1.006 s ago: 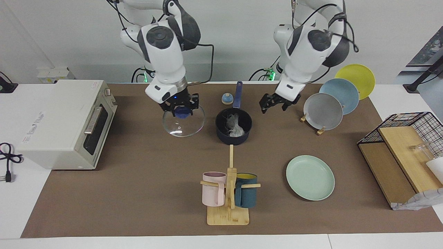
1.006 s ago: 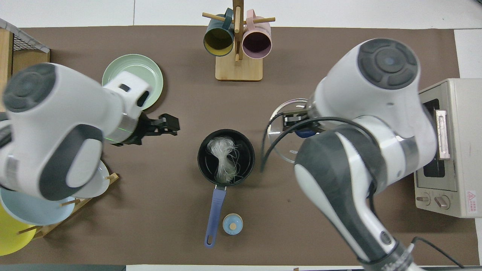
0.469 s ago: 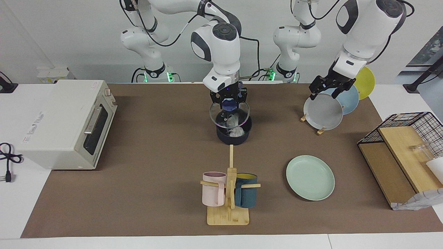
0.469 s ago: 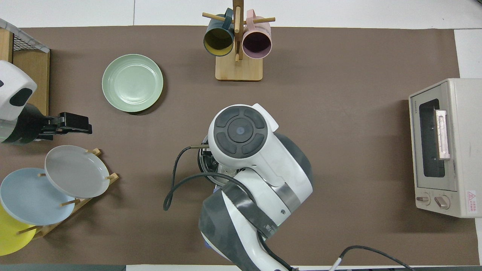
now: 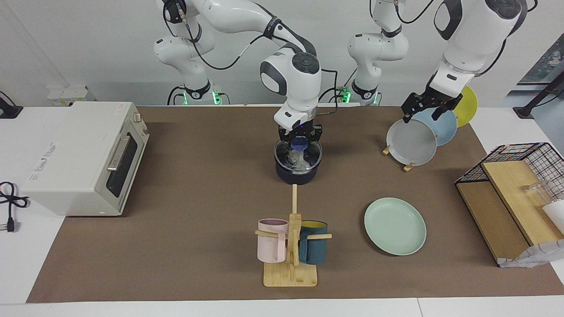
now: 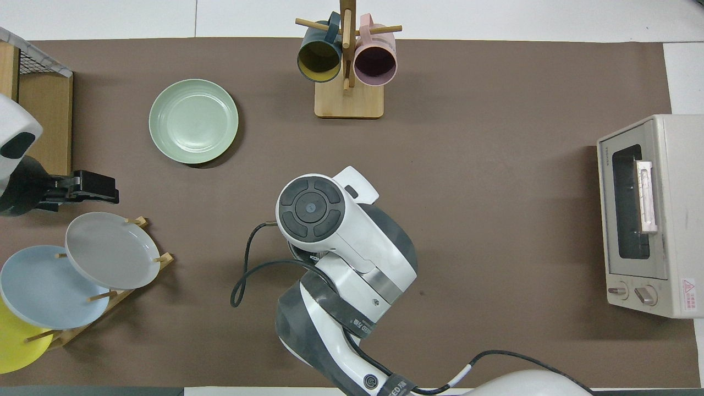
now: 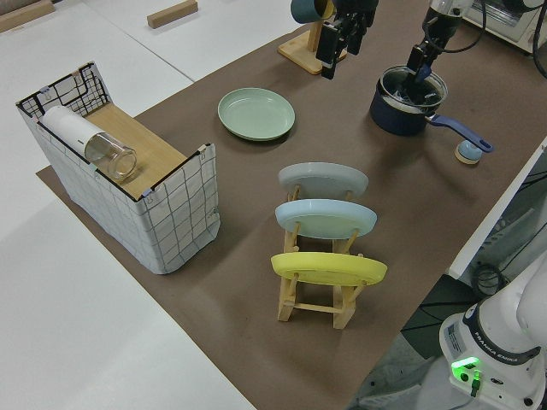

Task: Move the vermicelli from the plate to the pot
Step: 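Lower the glass lid onto the black pot with the right gripper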

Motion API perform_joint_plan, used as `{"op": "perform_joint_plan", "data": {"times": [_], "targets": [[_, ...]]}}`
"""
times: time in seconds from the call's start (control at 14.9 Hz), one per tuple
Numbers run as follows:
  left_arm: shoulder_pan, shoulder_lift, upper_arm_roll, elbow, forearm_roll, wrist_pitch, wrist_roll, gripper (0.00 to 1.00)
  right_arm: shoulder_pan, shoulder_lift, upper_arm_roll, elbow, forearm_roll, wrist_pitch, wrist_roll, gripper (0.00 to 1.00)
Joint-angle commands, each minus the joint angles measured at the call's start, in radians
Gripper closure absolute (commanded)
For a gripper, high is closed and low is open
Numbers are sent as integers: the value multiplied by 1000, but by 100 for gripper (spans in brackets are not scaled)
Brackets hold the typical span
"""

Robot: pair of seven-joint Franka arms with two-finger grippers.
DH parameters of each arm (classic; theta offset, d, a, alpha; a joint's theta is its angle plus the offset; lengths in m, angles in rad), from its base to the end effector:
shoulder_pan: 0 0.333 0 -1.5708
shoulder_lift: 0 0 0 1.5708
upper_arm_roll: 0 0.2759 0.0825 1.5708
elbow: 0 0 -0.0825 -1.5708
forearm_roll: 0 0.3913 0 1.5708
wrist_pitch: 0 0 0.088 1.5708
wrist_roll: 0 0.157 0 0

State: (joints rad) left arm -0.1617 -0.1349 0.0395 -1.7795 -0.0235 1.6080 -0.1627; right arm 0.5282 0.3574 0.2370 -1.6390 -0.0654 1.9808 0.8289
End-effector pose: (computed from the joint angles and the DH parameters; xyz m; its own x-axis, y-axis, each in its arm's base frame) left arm 0.5189 -0.0666 0.5108 0.9983 0.0408 -0.0409 0.0418 -0.9989 0.0224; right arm 0.4796 0.4388 0.3235 0.9985 -0.0515 -0.0199 -0.0518 -0.9986 -0.0114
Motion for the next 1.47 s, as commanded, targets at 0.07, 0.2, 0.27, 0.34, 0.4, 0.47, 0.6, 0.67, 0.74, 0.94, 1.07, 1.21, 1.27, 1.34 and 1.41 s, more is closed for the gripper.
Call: {"op": "perform_joint_plan", "data": {"times": [0.07,0.2,0.27,0.34,0.4,0.47,0.6,0.67,0.74,0.94,1.07,1.21,1.27,1.34,1.41], "targets": [[5,86,-15,204,23,-158,11,0,0,5,1,-7,-24,9,22,81],[14,109,-21,233,20,-163,12,0,1,3,1,-8,-24,9,26,81],[22,109,-21,226,19,-152,17,0,0,5,1,-8,-24,12,26,81],[45,107,-32,207,19,-134,26,0,1,5,1,-8,-24,12,26,81],[74,107,-65,195,19,-116,40,0,1,8,1,-8,-25,13,29,81],[97,109,-90,189,19,-97,46,0,3,11,1,-10,-25,16,42,81],[91,106,-89,164,19,-70,46,0,12,12,1,-21,-27,49,53,80],[90,106,-87,163,19,-69,45,0,12,11,1,-24,-28,50,53,80],[87,106,-86,169,19,-79,45,0,12,11,1,-24,-30,50,53,79],[77,104,-84,170,19,-89,43,0,12,9,-1,-28,-31,50,55,76],[82,100,-84,170,19,-95,43,0,10,8,-1,-38,-63,67,53,76],[83,100,-84,170,19,-97,41,0,12,5,-1,-47,-71,79,53,73],[85,100,-85,170,19,-99,41,0,12,5,-1,-48,-71,82,55,72],[85,100,-84,169,19,-99,41,0,10,5,-1,-50,-71,85,55,72],[88,100,-85,169,19,-97,43,0,10,5,-1,-51,-71,92,55,64]]}}
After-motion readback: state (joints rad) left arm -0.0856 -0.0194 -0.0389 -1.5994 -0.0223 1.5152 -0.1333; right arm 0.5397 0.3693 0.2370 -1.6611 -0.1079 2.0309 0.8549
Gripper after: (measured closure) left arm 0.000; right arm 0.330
